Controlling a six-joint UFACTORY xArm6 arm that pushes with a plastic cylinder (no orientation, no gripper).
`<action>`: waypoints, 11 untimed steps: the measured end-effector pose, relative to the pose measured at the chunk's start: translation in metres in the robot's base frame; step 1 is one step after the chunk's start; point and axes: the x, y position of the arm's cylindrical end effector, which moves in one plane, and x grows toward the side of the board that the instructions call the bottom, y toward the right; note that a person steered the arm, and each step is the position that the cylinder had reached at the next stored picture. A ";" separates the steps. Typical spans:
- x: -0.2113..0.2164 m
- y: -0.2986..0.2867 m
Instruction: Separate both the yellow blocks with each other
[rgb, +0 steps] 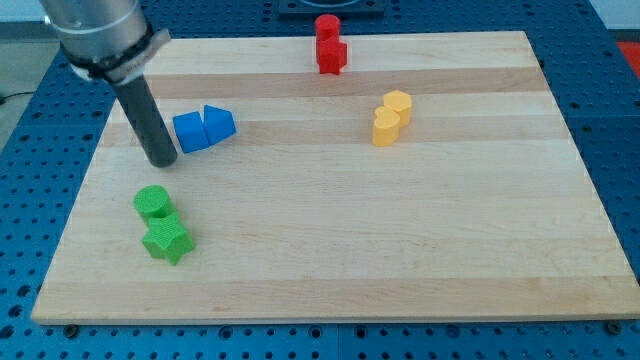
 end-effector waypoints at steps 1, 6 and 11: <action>-0.001 0.085; -0.053 0.193; -0.075 0.287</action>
